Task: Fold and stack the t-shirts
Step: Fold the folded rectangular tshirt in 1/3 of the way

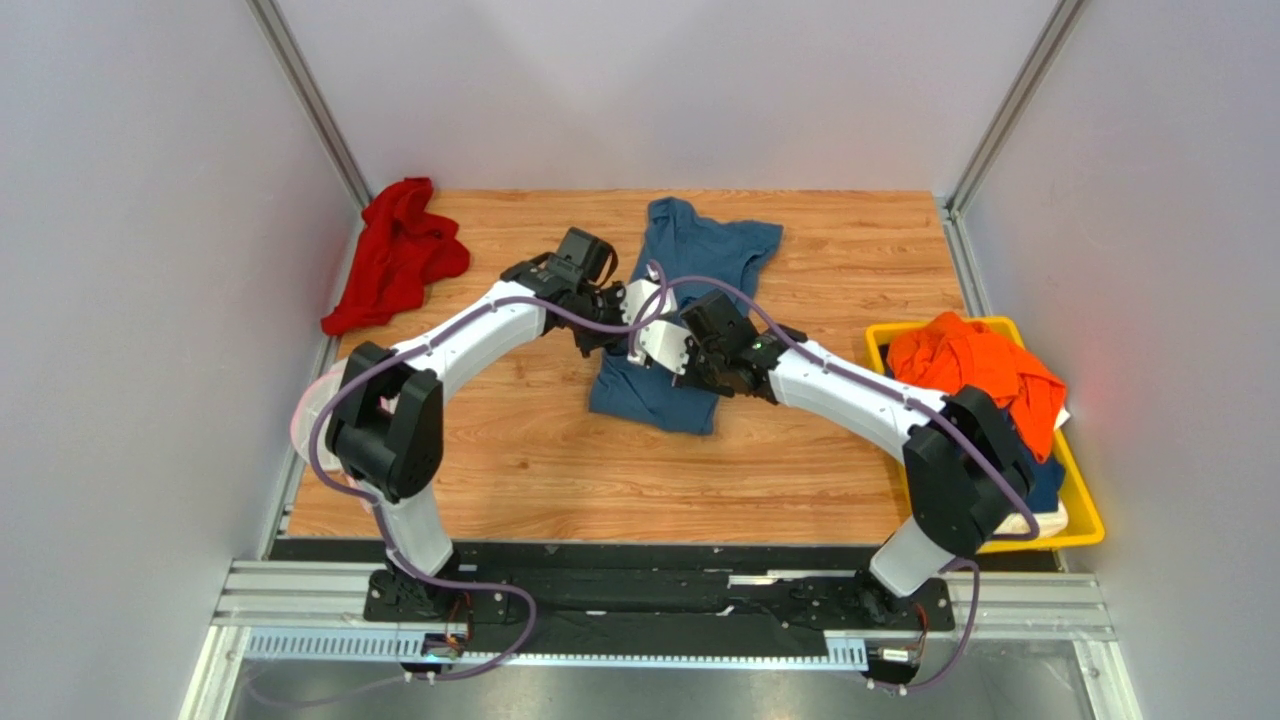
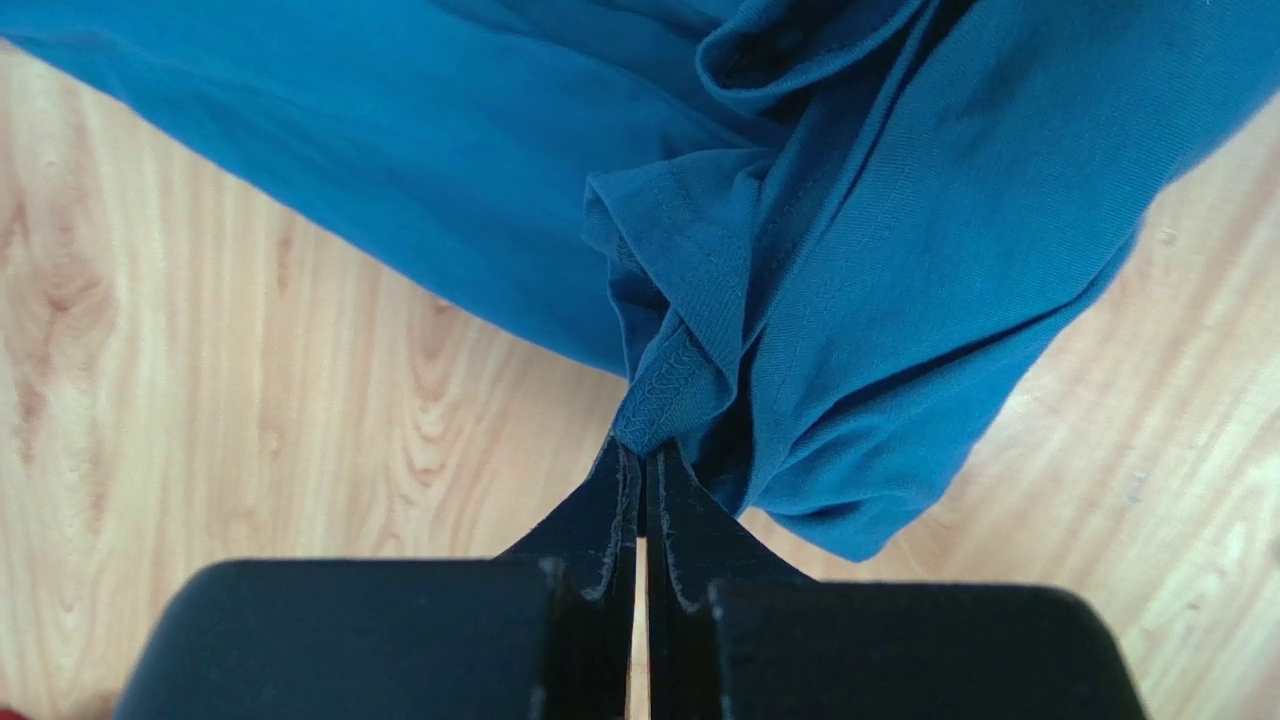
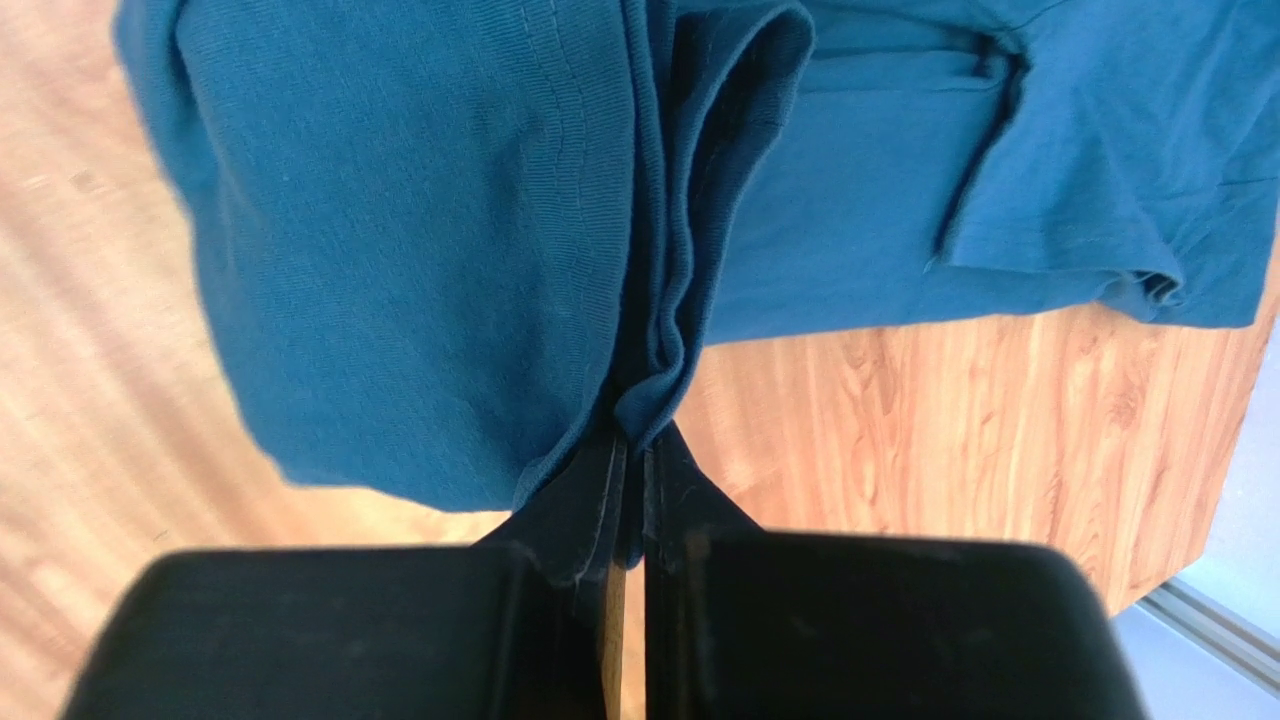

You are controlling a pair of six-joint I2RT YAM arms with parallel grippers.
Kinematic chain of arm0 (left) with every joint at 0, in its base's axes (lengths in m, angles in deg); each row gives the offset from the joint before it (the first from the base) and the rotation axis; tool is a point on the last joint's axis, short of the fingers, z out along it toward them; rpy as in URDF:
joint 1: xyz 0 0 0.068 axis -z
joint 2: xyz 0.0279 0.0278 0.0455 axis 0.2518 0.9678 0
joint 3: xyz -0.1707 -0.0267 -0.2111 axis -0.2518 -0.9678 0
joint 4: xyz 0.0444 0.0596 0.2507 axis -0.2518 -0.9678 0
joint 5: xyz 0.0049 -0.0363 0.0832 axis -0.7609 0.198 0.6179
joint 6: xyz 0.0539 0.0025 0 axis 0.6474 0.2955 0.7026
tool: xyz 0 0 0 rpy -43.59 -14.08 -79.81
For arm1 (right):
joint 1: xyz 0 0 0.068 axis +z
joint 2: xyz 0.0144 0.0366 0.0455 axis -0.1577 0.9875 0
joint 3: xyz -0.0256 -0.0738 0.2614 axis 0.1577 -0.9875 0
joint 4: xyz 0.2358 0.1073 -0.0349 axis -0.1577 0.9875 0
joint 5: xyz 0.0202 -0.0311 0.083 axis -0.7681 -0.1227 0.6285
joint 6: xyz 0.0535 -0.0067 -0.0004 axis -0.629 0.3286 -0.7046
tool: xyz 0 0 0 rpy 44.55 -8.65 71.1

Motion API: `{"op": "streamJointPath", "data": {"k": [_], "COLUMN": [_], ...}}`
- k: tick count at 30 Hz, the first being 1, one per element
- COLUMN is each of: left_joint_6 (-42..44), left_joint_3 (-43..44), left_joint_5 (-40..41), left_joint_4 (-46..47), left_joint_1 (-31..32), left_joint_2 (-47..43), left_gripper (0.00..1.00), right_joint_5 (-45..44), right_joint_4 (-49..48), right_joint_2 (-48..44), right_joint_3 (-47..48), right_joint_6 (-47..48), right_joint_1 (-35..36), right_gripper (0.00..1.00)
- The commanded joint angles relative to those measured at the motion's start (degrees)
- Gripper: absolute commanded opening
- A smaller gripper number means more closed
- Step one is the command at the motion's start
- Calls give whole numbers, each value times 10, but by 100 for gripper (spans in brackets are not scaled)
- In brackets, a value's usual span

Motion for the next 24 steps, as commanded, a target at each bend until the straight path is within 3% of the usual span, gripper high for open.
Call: {"op": "streamJointPath", "data": {"k": [1,24], "left_joint_6": [31,23], "left_joint_3": [55,261], "left_joint_5": [-26,-24], "left_joint_4": [-18,-56], "left_joint_1": [-5,-11], "left_joint_2": [26,203], "left_gripper": [0,0], "right_joint_5": [7,15], "right_joint_4": [-37,-51], "right_joint_2": [35,153], "right_joint_3": [62,132], "right_joint_6": [25,55], "right_joint_1": [-29,-114], "right_gripper": [0,0]}}
